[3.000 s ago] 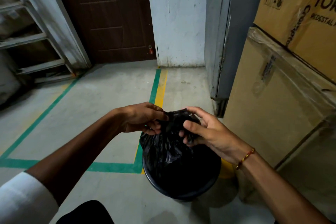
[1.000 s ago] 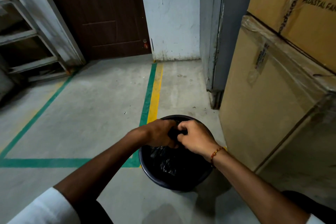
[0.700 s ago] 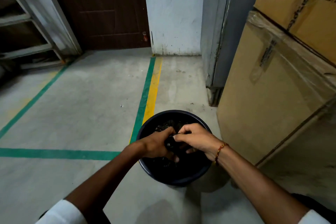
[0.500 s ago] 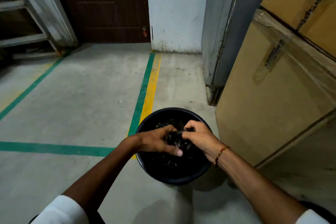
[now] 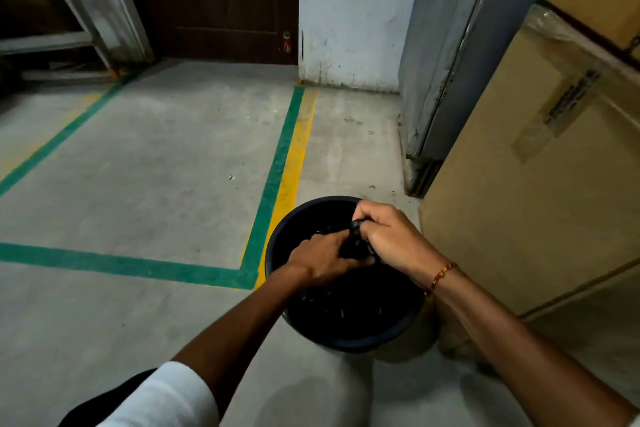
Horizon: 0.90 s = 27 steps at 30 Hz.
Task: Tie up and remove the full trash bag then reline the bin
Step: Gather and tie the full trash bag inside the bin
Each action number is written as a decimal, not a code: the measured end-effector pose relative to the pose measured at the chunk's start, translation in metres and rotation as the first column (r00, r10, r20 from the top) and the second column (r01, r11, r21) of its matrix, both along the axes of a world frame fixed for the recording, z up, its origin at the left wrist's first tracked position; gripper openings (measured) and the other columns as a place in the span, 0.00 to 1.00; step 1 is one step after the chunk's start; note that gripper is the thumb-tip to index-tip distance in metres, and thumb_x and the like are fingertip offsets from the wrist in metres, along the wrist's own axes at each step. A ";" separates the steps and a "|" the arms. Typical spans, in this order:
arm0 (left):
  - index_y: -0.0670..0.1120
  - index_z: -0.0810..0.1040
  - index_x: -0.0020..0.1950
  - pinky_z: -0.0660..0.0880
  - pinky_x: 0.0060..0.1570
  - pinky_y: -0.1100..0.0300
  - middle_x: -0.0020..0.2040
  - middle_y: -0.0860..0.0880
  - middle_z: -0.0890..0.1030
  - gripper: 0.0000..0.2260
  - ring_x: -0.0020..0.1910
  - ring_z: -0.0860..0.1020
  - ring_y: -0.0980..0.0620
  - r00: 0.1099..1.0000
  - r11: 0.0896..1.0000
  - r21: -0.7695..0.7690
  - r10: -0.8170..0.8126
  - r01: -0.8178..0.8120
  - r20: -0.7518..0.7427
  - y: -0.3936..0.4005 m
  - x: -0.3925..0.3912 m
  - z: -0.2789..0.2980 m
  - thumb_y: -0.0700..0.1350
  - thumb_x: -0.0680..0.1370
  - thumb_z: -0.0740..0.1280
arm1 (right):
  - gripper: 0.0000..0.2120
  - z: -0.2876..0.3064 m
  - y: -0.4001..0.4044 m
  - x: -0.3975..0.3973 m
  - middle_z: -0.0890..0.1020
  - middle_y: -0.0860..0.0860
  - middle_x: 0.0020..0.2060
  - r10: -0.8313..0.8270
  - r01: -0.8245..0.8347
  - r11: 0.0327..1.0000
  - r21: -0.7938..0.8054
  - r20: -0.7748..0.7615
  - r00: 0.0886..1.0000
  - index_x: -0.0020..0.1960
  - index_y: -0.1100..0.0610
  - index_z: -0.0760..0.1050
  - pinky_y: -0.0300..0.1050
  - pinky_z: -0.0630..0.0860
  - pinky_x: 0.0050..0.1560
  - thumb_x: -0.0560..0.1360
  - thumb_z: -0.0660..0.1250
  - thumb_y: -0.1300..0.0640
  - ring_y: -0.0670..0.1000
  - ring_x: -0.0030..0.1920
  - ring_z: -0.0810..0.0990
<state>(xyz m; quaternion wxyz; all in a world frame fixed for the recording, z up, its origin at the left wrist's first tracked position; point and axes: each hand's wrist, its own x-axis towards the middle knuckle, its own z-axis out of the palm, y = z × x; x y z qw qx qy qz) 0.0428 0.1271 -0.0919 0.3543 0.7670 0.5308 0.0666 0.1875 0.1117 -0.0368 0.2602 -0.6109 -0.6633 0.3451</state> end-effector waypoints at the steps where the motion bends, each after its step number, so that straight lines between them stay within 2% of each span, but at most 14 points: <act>1: 0.54 0.74 0.62 0.80 0.44 0.52 0.48 0.43 0.84 0.17 0.45 0.83 0.45 0.984 0.996 -0.090 0.012 0.004 0.178 -0.003 0.000 0.004 0.59 0.76 0.65 | 0.05 -0.002 0.000 0.001 0.73 0.45 0.25 0.011 -0.011 1.000 -0.004 -0.022 1.000 0.36 0.52 0.71 0.49 0.67 0.36 0.65 0.57 0.57 0.48 0.31 0.71; 2: 0.52 0.76 0.56 0.79 0.34 0.56 0.37 0.43 0.82 0.07 0.33 0.82 0.50 0.942 0.980 -0.199 0.037 0.032 0.334 -0.006 -0.001 0.007 0.51 0.80 0.65 | 0.04 -0.004 0.001 0.004 0.72 0.44 0.24 0.014 -0.014 1.000 0.000 -0.056 0.998 0.37 0.53 0.71 0.47 0.66 0.35 0.67 0.58 0.59 0.46 0.30 0.70; 3: 0.51 0.76 0.51 0.74 0.25 0.61 0.30 0.45 0.78 0.03 0.24 0.77 0.54 0.899 0.963 -0.261 0.061 0.061 0.433 -0.005 -0.004 0.009 0.44 0.81 0.63 | 0.05 -0.004 0.001 0.007 0.73 0.43 0.24 0.006 -0.004 1.000 0.015 -0.086 0.996 0.37 0.55 0.71 0.45 0.65 0.34 0.68 0.58 0.62 0.44 0.29 0.69; 5: 0.49 0.74 0.47 0.69 0.21 0.66 0.25 0.47 0.74 0.09 0.19 0.71 0.56 0.867 0.948 -0.310 0.093 0.074 0.490 -0.002 -0.009 0.013 0.39 0.82 0.59 | 0.09 -0.004 0.004 0.017 0.74 0.42 0.23 -0.047 0.051 0.998 0.030 -0.112 0.993 0.36 0.56 0.72 0.41 0.65 0.31 0.70 0.58 0.67 0.41 0.26 0.69; 8: 0.47 0.72 0.47 0.71 0.27 0.62 0.28 0.45 0.76 0.06 0.24 0.75 0.51 0.840 0.896 -0.412 0.091 0.166 0.535 0.008 -0.019 0.015 0.38 0.81 0.60 | 0.14 -0.005 0.005 0.030 0.69 0.44 0.17 -0.137 0.124 0.989 -0.076 -0.208 0.968 0.35 0.56 0.72 0.37 0.59 0.22 0.72 0.56 0.71 0.41 0.19 0.64; 10: 0.47 0.73 0.47 0.73 0.35 0.57 0.34 0.42 0.79 0.04 0.30 0.77 0.47 0.827 0.839 -0.491 0.093 0.235 0.555 0.013 -0.026 0.014 0.38 0.78 0.64 | 0.14 -0.010 0.004 0.036 0.65 0.49 0.17 -0.195 0.142 0.973 -0.182 -0.314 0.929 0.37 0.59 0.72 0.36 0.55 0.22 0.72 0.54 0.74 0.45 0.17 0.60; 12: 0.46 0.73 0.46 0.75 0.38 0.55 0.37 0.41 0.81 0.04 0.33 0.79 0.45 0.837 0.834 -0.490 0.065 0.253 0.543 0.014 -0.027 0.011 0.38 0.76 0.66 | 0.14 -0.015 0.002 0.040 0.62 0.51 0.21 -0.241 0.153 0.953 -0.260 -0.355 0.903 0.38 0.60 0.72 0.35 0.54 0.22 0.72 0.53 0.74 0.47 0.17 0.58; 15: 0.45 0.74 0.46 0.77 0.36 0.56 0.36 0.42 0.81 0.06 0.31 0.80 0.47 0.891 0.876 -0.437 0.018 0.205 0.453 0.016 -0.021 0.009 0.42 0.76 0.71 | 0.11 -0.020 -0.005 0.044 0.65 0.53 0.26 -0.250 0.144 0.938 -0.315 -0.327 0.911 0.44 0.62 0.72 0.34 0.55 0.22 0.72 0.54 0.73 0.47 0.17 0.59; 18: 0.46 0.76 0.45 0.75 0.31 0.59 0.32 0.44 0.81 0.04 0.27 0.79 0.50 0.934 0.918 -0.372 0.004 0.139 0.358 0.020 -0.017 0.006 0.44 0.77 0.70 | 0.07 -0.020 -0.016 0.047 0.72 0.55 0.28 -0.225 0.118 0.931 -0.345 -0.289 0.930 0.50 0.62 0.72 0.36 0.57 0.21 0.74 0.60 0.69 0.47 0.20 0.62; 20: 0.48 0.76 0.44 0.73 0.27 0.62 0.30 0.45 0.81 0.05 0.25 0.78 0.51 0.948 0.935 -0.335 -0.001 0.113 0.319 0.020 -0.014 0.006 0.43 0.79 0.65 | 0.02 -0.023 -0.025 0.048 0.74 0.53 0.27 -0.179 0.071 0.939 -0.338 -0.300 0.937 0.49 0.59 0.74 0.37 0.59 0.21 0.77 0.64 0.63 0.46 0.20 0.63; 22: 0.48 0.76 0.44 0.72 0.25 0.63 0.28 0.47 0.80 0.08 0.24 0.78 0.52 0.950 0.931 -0.349 0.008 0.106 0.311 0.019 -0.012 0.008 0.41 0.81 0.61 | 0.05 -0.031 -0.033 0.047 0.75 0.50 0.26 -0.115 0.031 0.959 -0.282 -0.289 0.950 0.46 0.57 0.75 0.38 0.60 0.22 0.78 0.66 0.56 0.45 0.20 0.64; 25: 0.45 0.78 0.49 0.70 0.26 0.64 0.28 0.48 0.79 0.09 0.24 0.76 0.54 0.937 0.907 -0.403 0.034 0.117 0.349 0.019 -0.014 0.009 0.40 0.82 0.59 | 0.10 -0.047 -0.042 0.041 0.76 0.49 0.26 -0.010 -0.004 0.996 -0.090 -0.149 0.989 0.39 0.54 0.74 0.41 0.67 0.31 0.79 0.65 0.54 0.43 0.25 0.70; 27: 0.46 0.79 0.52 0.70 0.27 0.63 0.28 0.47 0.79 0.10 0.24 0.76 0.54 0.919 0.884 -0.448 0.058 0.134 0.389 0.019 -0.018 0.010 0.41 0.83 0.58 | 0.12 -0.054 -0.045 0.035 0.76 0.48 0.26 -0.003 0.002 1.000 -0.019 -0.056 0.998 0.36 0.51 0.72 0.41 0.70 0.34 0.79 0.64 0.54 0.43 0.27 0.72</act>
